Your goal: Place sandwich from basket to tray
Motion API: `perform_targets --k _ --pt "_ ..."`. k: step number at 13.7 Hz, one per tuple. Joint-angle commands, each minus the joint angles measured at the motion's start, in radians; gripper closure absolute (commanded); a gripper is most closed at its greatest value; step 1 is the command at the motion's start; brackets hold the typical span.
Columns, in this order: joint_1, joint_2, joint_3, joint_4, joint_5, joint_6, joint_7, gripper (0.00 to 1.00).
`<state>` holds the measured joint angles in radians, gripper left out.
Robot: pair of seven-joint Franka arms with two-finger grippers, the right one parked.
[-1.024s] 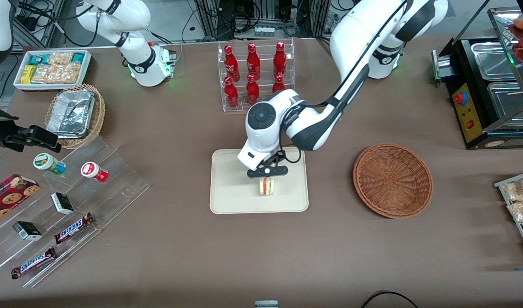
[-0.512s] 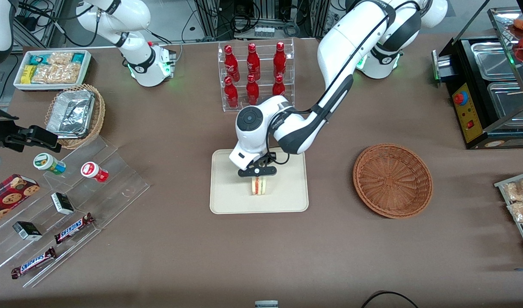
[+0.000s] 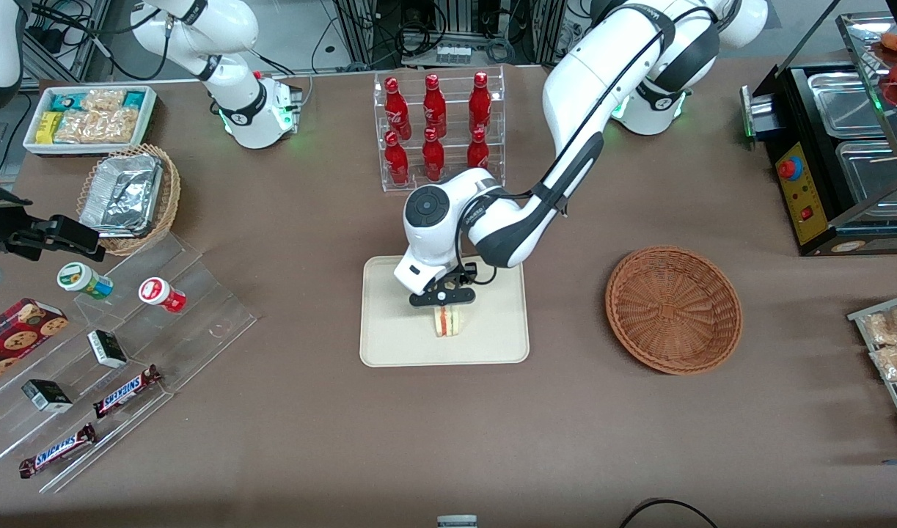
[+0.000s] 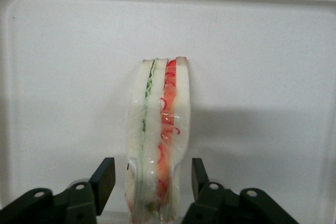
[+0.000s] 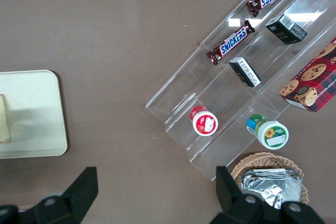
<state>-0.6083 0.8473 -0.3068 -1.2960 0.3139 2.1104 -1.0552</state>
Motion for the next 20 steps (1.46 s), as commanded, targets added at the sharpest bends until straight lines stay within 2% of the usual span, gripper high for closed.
perform_targets --k 1,6,8,11,13,17,20 --pt "-0.005 -0.048 0.012 0.018 0.019 -0.023 -0.026 0.01" --pt "0.079 -0.244 0.009 0.003 -0.005 -0.213 -0.077 0.01" --pt "0.14 -0.325 0.009 -0.005 -0.054 -0.327 -0.065 0.01" --pt "0.221 -0.456 0.006 -0.029 -0.076 -0.498 -0.017 0.01" --pt "0.298 -0.531 0.008 -0.045 -0.143 -0.559 0.076 0.01" --pt "0.436 -0.614 0.008 -0.046 -0.163 -0.671 0.279 0.01" --pt "0.58 -0.697 0.008 -0.058 -0.208 -0.762 0.547 0.01"
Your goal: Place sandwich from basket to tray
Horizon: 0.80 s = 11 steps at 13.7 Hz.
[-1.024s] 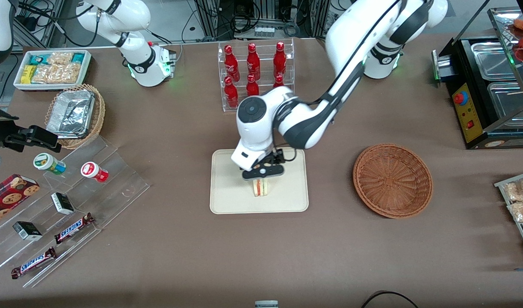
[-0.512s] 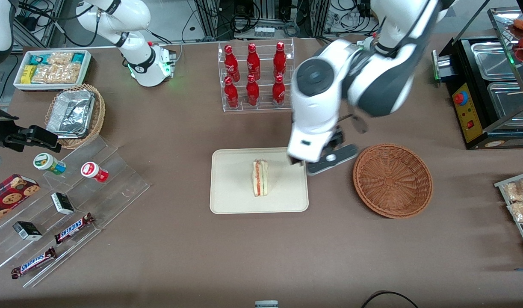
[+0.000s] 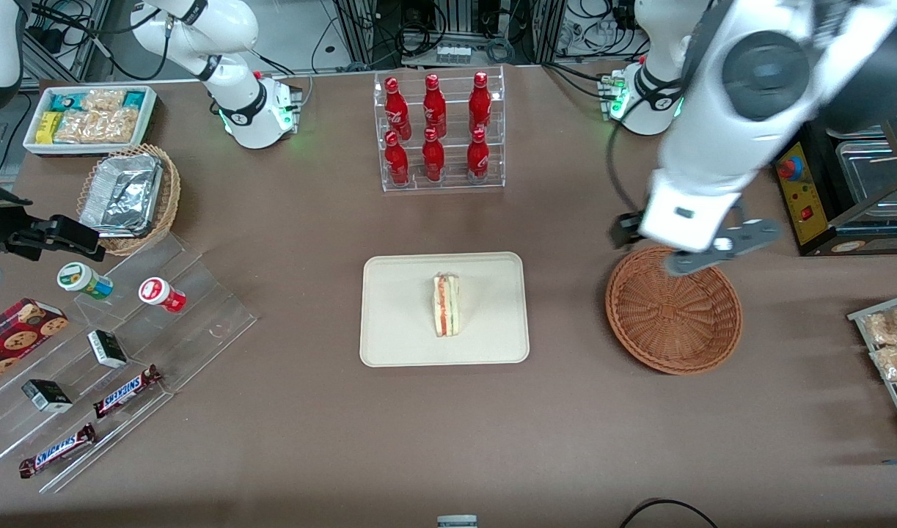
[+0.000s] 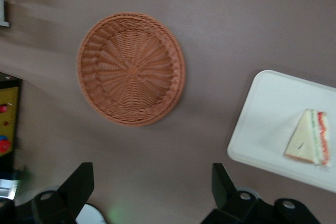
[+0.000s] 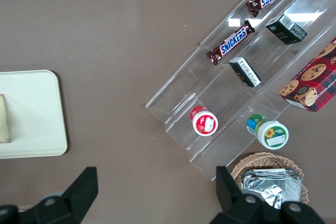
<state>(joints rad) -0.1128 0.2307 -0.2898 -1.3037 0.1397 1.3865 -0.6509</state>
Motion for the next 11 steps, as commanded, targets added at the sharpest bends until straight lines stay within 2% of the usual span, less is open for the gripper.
perform_targets --k 1,3,5,7,9,11 --pt "0.125 -0.106 -0.009 -0.063 -0.048 -0.052 0.202 0.01" --pt "0.174 -0.164 0.014 -0.098 -0.087 -0.067 0.331 0.01" --pt "0.112 -0.203 0.14 -0.12 -0.135 -0.079 0.411 0.01" --pt "0.047 -0.258 0.259 -0.159 -0.146 -0.102 0.506 0.01" --pt "0.048 -0.338 0.279 -0.236 -0.146 -0.113 0.579 0.01" --pt "0.05 -0.366 0.305 -0.267 -0.146 -0.107 0.629 0.01"
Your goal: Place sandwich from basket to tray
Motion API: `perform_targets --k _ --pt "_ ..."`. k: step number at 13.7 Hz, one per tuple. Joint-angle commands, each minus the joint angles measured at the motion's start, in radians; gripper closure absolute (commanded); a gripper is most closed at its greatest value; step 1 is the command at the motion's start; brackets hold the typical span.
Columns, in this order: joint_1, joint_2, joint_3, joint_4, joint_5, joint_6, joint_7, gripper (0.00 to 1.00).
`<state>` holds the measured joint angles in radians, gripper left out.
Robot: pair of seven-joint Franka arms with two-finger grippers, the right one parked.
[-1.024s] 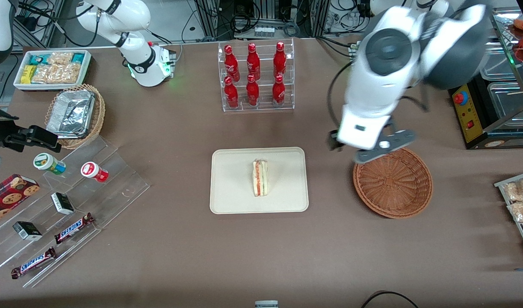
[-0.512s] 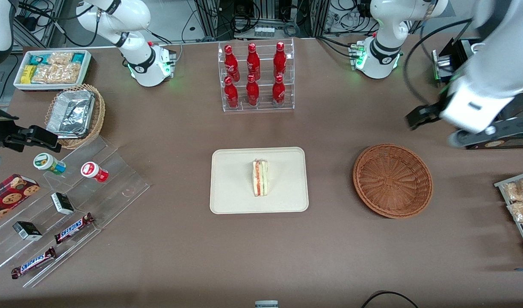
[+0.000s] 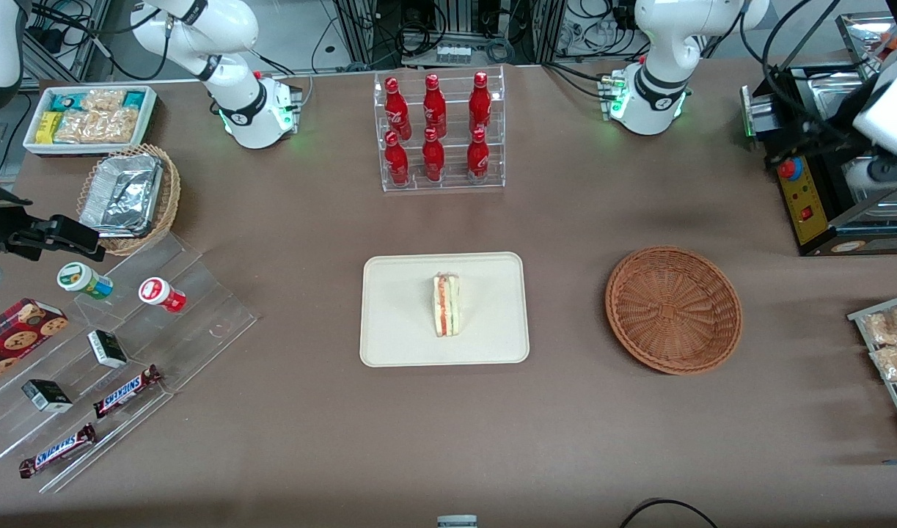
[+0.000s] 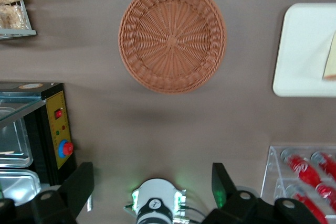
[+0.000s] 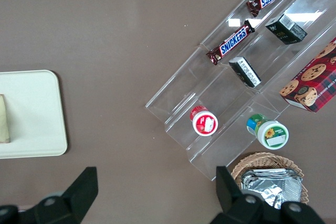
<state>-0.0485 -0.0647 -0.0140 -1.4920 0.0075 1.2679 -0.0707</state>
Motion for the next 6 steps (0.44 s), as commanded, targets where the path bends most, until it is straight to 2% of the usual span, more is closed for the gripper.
perform_targets --k 1,2,6 --pt "-0.014 -0.066 0.034 -0.079 -0.012 0.013 0.057 0.01" --pt "-0.014 -0.052 0.035 -0.074 0.005 0.019 0.055 0.01" --pt "-0.01 0.042 0.037 0.022 -0.006 0.01 0.065 0.01"
